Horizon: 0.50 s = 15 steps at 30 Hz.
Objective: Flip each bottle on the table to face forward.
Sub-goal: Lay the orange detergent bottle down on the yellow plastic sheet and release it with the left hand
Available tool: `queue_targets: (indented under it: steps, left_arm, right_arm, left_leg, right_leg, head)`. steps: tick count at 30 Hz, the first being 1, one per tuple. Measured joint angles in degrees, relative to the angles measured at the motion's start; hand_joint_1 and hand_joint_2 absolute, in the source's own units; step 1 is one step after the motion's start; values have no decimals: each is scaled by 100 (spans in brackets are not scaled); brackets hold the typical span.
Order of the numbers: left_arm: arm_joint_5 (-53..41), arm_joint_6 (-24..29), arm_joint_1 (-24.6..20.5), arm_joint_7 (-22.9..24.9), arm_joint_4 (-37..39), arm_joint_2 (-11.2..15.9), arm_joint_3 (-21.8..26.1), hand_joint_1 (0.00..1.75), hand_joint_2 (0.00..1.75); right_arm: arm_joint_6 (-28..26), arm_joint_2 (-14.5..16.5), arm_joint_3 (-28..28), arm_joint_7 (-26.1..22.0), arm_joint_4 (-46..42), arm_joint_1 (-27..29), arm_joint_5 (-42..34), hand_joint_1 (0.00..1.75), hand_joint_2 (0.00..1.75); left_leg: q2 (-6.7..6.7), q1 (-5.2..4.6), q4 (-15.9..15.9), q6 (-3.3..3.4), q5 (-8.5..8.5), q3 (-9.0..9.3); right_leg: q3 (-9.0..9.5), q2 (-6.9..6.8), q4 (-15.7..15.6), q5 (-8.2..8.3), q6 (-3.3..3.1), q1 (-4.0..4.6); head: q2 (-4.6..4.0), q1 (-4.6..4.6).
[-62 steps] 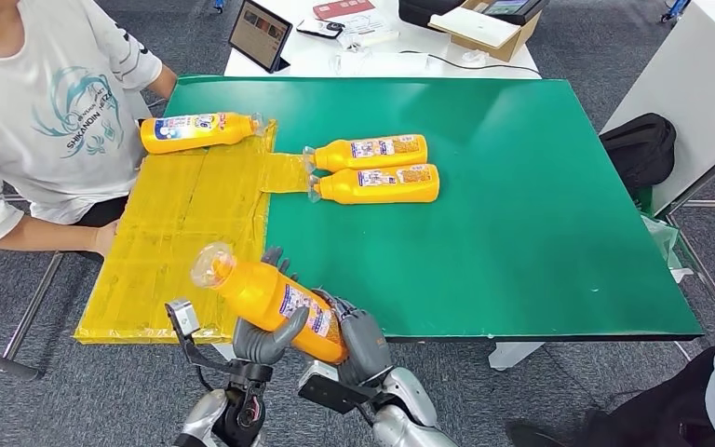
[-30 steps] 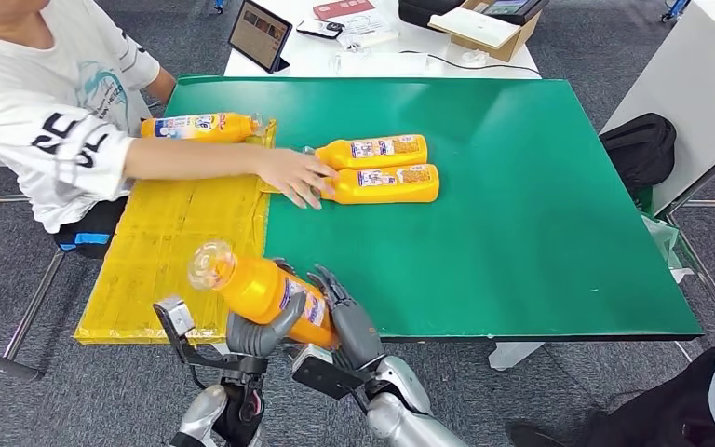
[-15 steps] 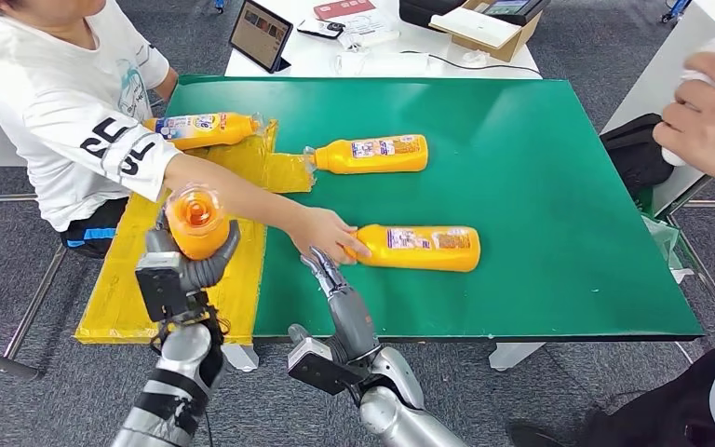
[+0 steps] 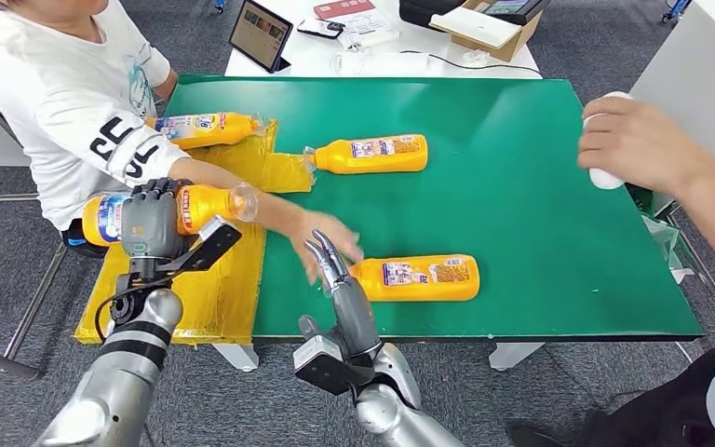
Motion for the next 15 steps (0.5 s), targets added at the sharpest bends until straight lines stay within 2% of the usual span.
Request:
queue_targets:
  steps: [3, 6, 10, 15]
  left_arm:
    - [-368, -224, -286, 683, 729, 273, -175, 175, 175]
    - [-456, -460, -469, 1071, 1227, 474, -320, 175, 175]
    - [-497, -631, -608, 1354, 1651, 667, -450, 175, 175]
    - [-538, -683, -663, 1438, 1893, 792, -539, 175, 175]
  right_arm:
    - [102, -5, -8, 19, -168, 48, -61, 0, 0]
    - [154, -14, -26, 48, -280, 95, -91, 0, 0]
    - [195, -32, -37, 84, -374, 141, -103, 0, 0]
    - [219, -45, -47, 87, -422, 167, -104, 0, 0]
  left_leg:
    - [4, 1, 0, 0, 0, 1]
    - [5, 1, 0, -1, 1, 0]
    - [4, 1, 0, -1, 0, -1]
    - [3, 1, 0, -1, 0, -1]
  right_leg:
    - [-1, 2, 2, 1, -1, 1]
    - [-2, 2, 3, 0, -1, 1]
    - [-1, 2, 2, 0, -1, 0]
    - [-2, 2, 1, 0, -1, 0]
  head:
    - [-1, 0]
    - [0, 0]
    - [-1, 1]
    - [-1, 1]
